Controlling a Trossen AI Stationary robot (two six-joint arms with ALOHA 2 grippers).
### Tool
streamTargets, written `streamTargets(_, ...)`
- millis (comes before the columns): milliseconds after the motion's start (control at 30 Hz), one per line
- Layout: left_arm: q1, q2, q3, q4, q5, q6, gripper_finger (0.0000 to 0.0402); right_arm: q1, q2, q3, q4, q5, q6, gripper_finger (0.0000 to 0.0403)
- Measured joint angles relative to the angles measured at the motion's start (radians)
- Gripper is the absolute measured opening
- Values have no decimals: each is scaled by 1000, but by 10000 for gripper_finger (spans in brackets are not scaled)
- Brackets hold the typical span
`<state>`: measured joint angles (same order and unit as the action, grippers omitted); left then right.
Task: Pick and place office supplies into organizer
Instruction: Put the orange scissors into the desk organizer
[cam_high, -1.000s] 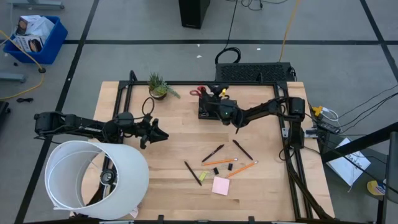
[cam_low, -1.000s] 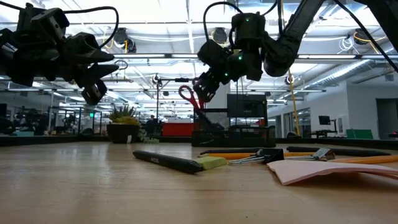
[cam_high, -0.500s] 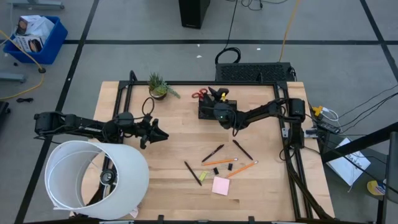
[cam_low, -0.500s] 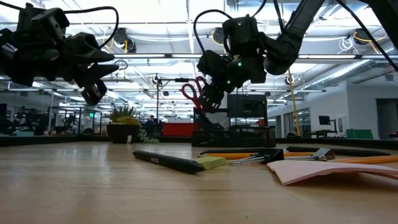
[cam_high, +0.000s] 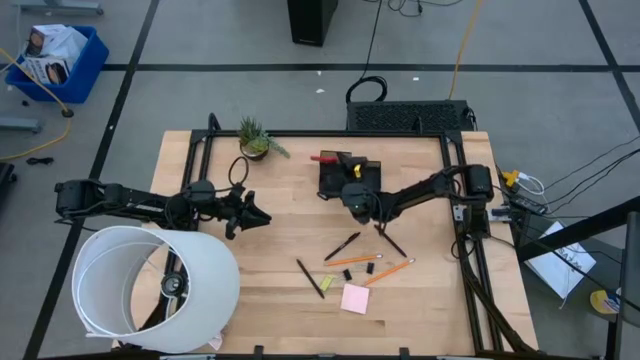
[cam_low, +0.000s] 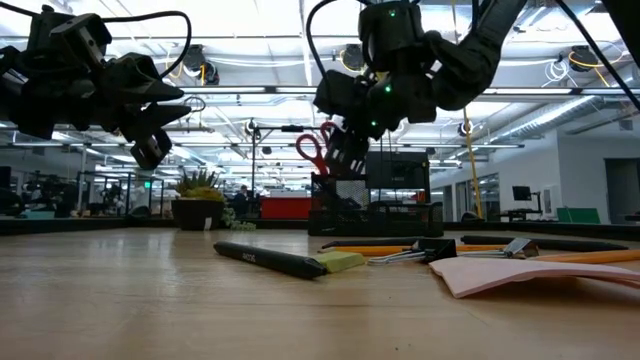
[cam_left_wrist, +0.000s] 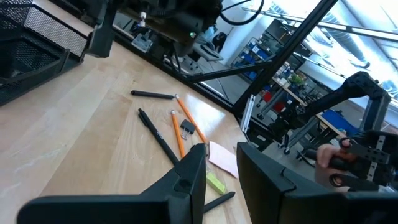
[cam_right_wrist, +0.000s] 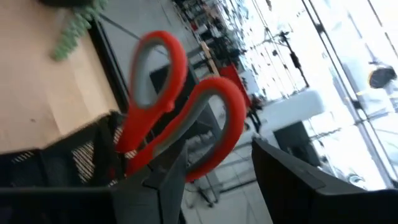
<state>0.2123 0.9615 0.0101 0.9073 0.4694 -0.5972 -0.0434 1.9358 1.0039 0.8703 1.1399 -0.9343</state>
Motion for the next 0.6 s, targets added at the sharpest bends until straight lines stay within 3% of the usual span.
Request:
streamTargets(333,0,0,0,-8,-7,9,93,33,-20,0,0,2,5,172)
streamTargets(600,0,0,0,-32,-28,13,93,2,-41,-16,-110,-69,234,181)
